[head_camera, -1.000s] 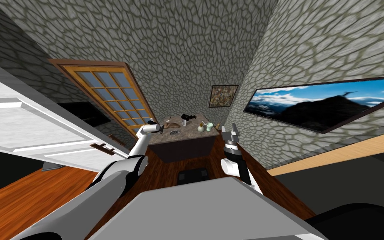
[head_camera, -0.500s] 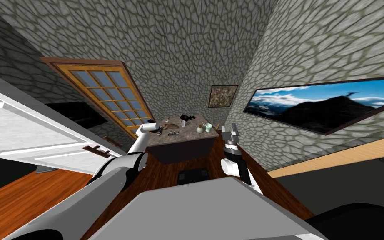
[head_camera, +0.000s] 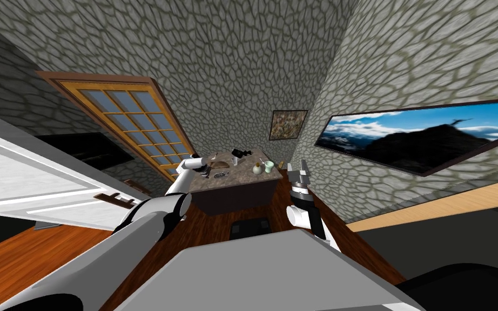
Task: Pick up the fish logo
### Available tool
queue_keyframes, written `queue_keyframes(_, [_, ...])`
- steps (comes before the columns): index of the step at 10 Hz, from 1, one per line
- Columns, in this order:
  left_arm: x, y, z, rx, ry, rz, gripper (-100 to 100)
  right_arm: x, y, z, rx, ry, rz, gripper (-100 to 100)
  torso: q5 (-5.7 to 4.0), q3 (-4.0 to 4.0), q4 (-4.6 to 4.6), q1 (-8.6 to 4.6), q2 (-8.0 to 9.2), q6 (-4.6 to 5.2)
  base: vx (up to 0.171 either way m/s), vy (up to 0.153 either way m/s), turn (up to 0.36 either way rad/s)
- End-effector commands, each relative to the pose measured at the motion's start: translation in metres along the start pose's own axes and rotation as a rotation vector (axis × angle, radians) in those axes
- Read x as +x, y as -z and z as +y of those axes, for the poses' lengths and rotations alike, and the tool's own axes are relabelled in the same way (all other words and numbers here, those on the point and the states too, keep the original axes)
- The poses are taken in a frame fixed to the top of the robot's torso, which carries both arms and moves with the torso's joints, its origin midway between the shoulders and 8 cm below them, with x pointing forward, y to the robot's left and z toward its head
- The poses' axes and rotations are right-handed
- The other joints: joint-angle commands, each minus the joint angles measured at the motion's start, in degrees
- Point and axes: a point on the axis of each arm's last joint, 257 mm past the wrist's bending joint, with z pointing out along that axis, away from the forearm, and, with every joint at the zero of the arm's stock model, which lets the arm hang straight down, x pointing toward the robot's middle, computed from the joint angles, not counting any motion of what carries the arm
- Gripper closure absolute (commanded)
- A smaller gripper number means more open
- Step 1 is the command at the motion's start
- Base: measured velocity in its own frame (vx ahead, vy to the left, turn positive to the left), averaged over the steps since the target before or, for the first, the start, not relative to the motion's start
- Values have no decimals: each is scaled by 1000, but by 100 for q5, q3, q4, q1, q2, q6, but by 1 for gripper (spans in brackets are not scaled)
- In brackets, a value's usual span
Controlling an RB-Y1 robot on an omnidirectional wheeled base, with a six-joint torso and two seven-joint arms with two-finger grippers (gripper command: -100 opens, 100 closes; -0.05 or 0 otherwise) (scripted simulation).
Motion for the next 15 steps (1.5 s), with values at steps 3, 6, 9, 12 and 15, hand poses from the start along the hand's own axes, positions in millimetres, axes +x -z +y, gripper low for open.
queue_keyframes(3, [1,0,30,-146,35,30,-100,0,0,0,0,0,0,0,0,-1,-1,1,0,0,73,-62,-28])
queue_keyframes(6, [3,3,49,-230,50,47,-100,0,0,0,0,0,0,0,0,-1,0,1,-2,2,63,-51,-29])
queue_keyframes(9, [6,9,72,-342,77,71,-100,0,0,0,0,0,0,0,1,4,1,5,8,-1,50,-48,-34])
queue_keyframes(12, [9,16,92,-434,99,91,-100,0,0,0,0,0,0,0,0,-2,-1,0,-2,-1,76,-64,-40])
queue_keyframes(15, [13,22,110,-513,117,108,-100,0,0,0,0,0,0,0,0,-1,0,3,-1,0,67,-50,-44])
